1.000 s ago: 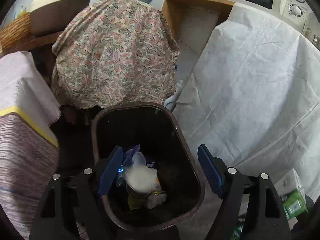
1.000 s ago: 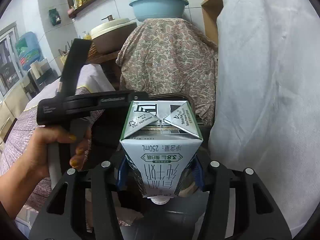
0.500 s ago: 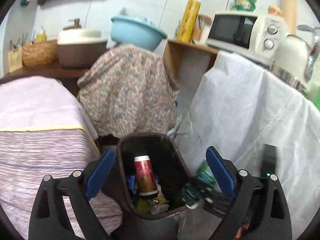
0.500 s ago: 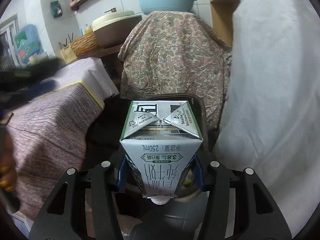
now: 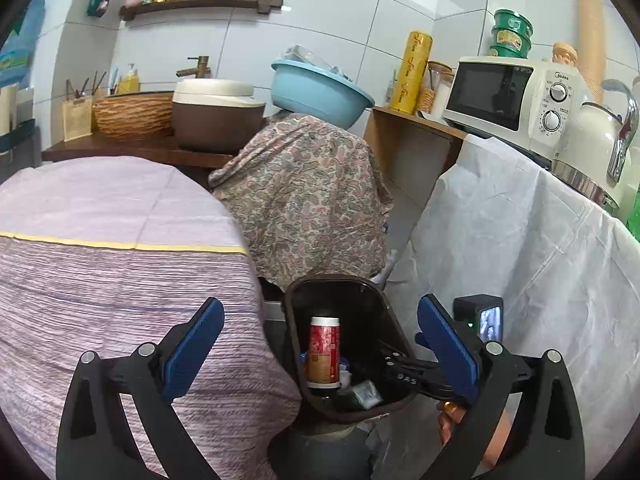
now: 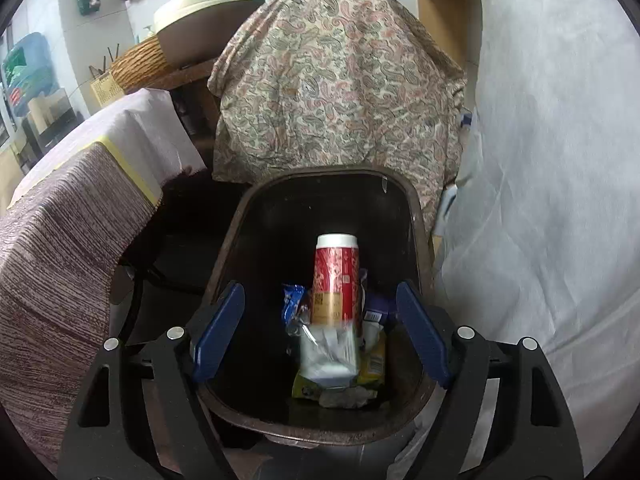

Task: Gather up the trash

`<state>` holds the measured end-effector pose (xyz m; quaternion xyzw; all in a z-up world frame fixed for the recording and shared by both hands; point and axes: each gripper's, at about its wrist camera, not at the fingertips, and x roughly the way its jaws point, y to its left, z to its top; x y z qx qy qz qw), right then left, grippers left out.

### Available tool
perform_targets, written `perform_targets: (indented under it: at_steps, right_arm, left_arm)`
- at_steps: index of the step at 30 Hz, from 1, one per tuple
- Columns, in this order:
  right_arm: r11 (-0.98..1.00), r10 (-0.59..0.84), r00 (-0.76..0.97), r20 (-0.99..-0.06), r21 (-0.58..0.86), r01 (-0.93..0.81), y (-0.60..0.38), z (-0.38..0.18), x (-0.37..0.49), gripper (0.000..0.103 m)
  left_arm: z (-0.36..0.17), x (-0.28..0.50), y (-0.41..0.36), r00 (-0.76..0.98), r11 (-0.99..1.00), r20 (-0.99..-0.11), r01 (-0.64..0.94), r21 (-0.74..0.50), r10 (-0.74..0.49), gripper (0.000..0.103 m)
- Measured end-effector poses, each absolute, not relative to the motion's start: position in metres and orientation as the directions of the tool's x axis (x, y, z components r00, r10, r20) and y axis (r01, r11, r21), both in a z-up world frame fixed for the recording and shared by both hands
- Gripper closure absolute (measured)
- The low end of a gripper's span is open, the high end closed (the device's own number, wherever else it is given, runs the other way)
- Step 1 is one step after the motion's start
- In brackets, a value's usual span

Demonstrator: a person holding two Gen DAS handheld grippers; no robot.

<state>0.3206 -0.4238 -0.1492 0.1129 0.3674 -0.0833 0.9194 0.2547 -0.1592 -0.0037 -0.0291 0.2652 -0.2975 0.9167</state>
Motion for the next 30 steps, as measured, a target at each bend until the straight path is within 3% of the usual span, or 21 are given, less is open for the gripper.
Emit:
perform_targets:
  at_steps: [10, 12, 15, 20, 23, 30]
  right_arm:
    - [0.965, -0.063, 0.75, -0.659, 0.152, 0.215, -0.391, -0.122, 0.276, 0.023]
    - [0.969, -0.064, 0.757, -0.65, 0.142, 0.204, -0.383, -0.114, 0.269, 0.016]
    - [0.969, -0.059, 0.784, -0.619, 0.153, 0.194, -0.369, -0.098, 0.253, 0.015]
    - [0.975, -0.053, 0.835, -0.547, 0.15, 0.161, -0.341, -0.067, 0.218, 0.013]
    - [0.982, -0.061, 0.868, -0.493, 0.125, 0.141, -0.322, -0.048, 0.191, 0.006]
    - [0.996, -0.018, 0.936, -0.352, 0.075, 0.047, -0.28, -0.01, 0.125, 0.006]
  left_arm:
    - [0.001, 0.23, -0.124, 0.73, 0.849, -0.442, 0.494, -0.189, -0.522, 0.006]
    - [0.002, 0.221, -0.115, 0.739, 0.855, -0.438, 0.487, -0.178, -0.512, 0.006]
    - [0.004, 0.208, -0.101, 0.754, 0.866, -0.433, 0.473, -0.165, -0.494, 0.006]
    - [0.008, 0.18, -0.082, 0.785, 0.887, -0.422, 0.443, -0.13, -0.454, 0.006]
    - [0.009, 0.16, -0.068, 0.818, 0.909, -0.405, 0.406, -0.1, -0.409, 0.006]
    - [0.003, 0.118, -0.05, 0.901, 0.957, -0.335, 0.291, -0.003, -0.275, 0.005]
